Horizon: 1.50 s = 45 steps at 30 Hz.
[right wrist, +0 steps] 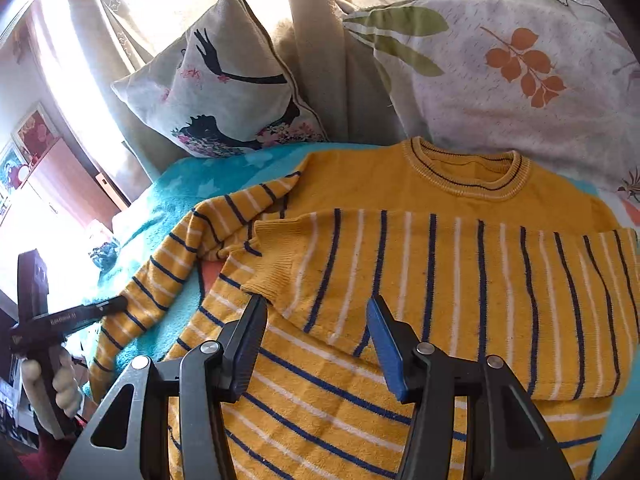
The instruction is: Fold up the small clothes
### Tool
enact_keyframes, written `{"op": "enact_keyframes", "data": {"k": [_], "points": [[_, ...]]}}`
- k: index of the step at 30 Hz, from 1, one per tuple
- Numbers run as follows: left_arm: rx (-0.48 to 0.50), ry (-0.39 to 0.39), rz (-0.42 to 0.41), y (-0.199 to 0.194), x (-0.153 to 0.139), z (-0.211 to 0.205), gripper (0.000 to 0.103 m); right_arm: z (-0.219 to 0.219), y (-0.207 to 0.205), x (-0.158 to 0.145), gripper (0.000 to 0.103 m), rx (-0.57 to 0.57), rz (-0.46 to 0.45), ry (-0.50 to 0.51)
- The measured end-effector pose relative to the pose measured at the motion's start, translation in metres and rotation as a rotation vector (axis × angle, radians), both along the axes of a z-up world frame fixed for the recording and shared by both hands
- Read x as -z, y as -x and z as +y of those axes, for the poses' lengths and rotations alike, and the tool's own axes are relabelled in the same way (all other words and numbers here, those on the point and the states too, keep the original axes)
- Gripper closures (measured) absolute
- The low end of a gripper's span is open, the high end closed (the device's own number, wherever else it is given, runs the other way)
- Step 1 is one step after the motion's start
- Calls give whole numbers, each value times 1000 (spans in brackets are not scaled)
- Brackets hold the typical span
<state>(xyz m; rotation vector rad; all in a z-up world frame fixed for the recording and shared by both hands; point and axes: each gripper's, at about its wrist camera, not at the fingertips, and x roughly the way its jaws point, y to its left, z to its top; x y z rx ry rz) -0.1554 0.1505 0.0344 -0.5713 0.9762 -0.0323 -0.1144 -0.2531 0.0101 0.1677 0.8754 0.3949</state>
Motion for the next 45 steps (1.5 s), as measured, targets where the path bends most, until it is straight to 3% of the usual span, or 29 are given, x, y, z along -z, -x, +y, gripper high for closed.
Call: {"op": "enact_keyframes", "data": {"k": [3,6,11,13,18,20,21,23,24,25,26,27,28,29,31,33,35,38,41,44,45], "points": [[-12,-37,-37,10,-13,2,88,14,-9,6,47,-18,7,29],[25,-85,-61,30,-17,-6,63,33,-14,13,47,-60,34,14],[104,-215,-107,56,-16,-21,56,81,-4,18,47,-207,62,-10],[153,-266,-121,71,-13,-30,46,102,4,19,47,-256,56,15],[290,-420,-119,104,6,-59,43,122,17,27,47,-299,65,38],[320,-517,-100,107,18,-72,43,119,17,32,47,-286,80,27],[324,-577,-80,104,25,-78,44,116,17,34,47,-276,85,24],[324,-703,-14,95,39,-86,81,108,17,36,47,-243,95,16],[335,-714,-1,91,39,-86,94,102,17,36,47,-227,97,10],[356,-656,-1,88,34,-83,95,96,18,34,47,-210,94,5],[395,-502,-8,85,24,-75,95,91,17,31,47,-195,89,1],[435,-269,-27,81,10,-61,96,84,18,28,47,-178,82,-2],[455,-88,-54,79,-3,-49,96,77,20,24,47,-159,72,-6],[458,45,-99,78,-19,-35,96,70,21,20,47,-143,65,-11],[427,220,-223,79,-53,-3,96,56,21,12,47,-115,54,-30],[349,342,-318,81,-74,32,94,45,22,7,47,-95,50,-55],[241,309,-329,80,-77,56,93,41,21,6,47,-84,56,-74],[103,214,-196,71,-50,73,83,47,20,10,47,-91,71,-76],[40,121,-84,73,-16,77,78,59,22,17,47,-115,89,-65],[5,5,-76,88,-4,75,77,71,25,20,47,-142,90,-36],[4,-27,-87,94,-6,75,73,73,25,21,47,-148,89,-32]]}}
